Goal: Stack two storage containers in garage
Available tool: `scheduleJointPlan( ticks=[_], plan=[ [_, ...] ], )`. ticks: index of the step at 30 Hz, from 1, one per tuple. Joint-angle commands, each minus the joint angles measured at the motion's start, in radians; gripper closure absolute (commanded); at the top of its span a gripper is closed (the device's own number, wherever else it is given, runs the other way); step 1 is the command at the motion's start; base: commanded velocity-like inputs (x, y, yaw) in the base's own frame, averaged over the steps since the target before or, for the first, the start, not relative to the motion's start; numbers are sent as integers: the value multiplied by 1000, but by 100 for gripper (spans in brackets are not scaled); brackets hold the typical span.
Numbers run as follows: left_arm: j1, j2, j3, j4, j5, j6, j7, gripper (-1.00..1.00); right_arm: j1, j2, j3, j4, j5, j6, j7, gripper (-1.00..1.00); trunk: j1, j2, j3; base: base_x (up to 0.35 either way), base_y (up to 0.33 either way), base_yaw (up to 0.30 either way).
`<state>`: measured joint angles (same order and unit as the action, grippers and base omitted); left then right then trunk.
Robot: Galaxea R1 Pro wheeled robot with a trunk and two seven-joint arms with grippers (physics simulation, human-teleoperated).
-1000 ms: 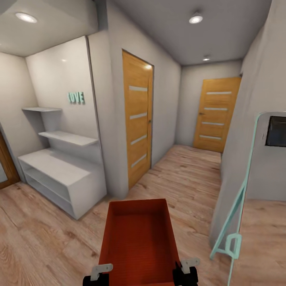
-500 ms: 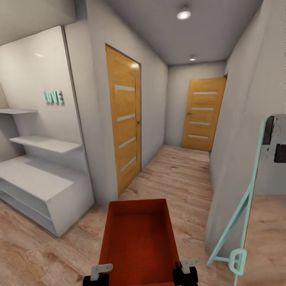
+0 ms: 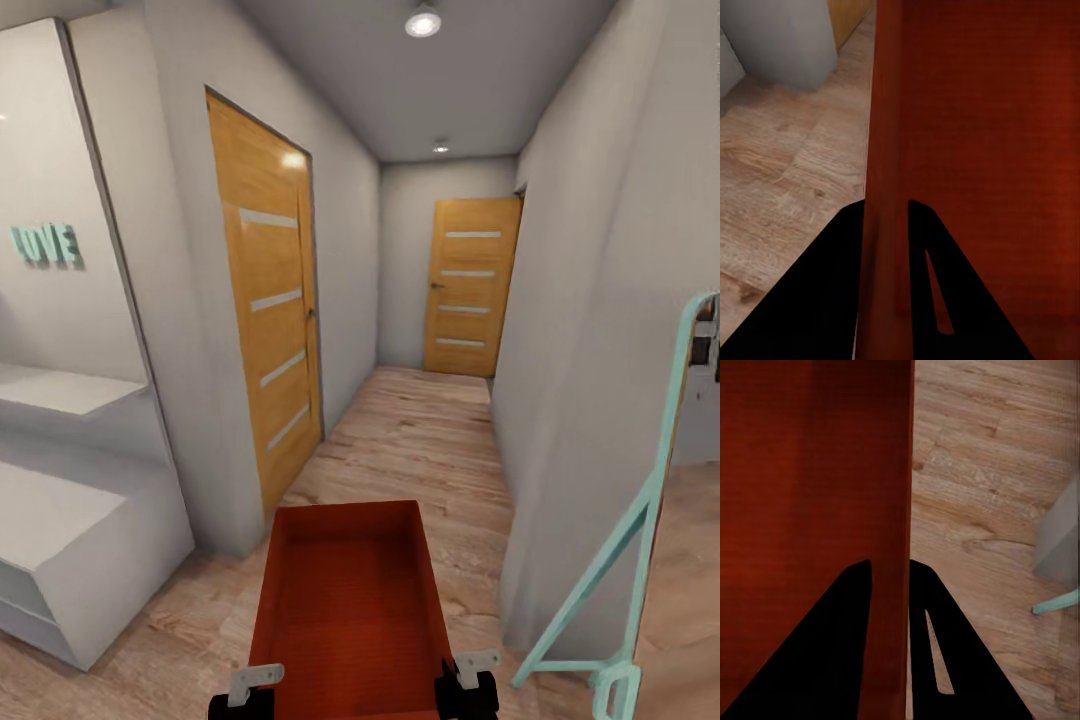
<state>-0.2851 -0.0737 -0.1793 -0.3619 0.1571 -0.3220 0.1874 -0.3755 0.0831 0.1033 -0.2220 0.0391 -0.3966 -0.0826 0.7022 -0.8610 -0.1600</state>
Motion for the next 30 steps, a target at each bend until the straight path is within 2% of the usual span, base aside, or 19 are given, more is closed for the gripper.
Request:
scheduleJointPlan(
  ticks=[1, 12, 30],
  plan=[
    [0, 3, -19, 0, 13, -6, 14, 100, -2, 0, 6, 2, 7, -1, -11, 100, 1, -1, -1, 341, 147, -272],
    [0, 3, -20, 0, 12, -6, 14, 100, -2, 0, 6, 2, 7, -1, -12, 100, 1, -1, -1, 341, 92, -272],
    [0, 3, -20, 0, 12, -6, 15, 100, -2, 0, 6, 3, 7, -1, -12, 100, 1, -1, -1, 341, 6, -272]
  ],
)
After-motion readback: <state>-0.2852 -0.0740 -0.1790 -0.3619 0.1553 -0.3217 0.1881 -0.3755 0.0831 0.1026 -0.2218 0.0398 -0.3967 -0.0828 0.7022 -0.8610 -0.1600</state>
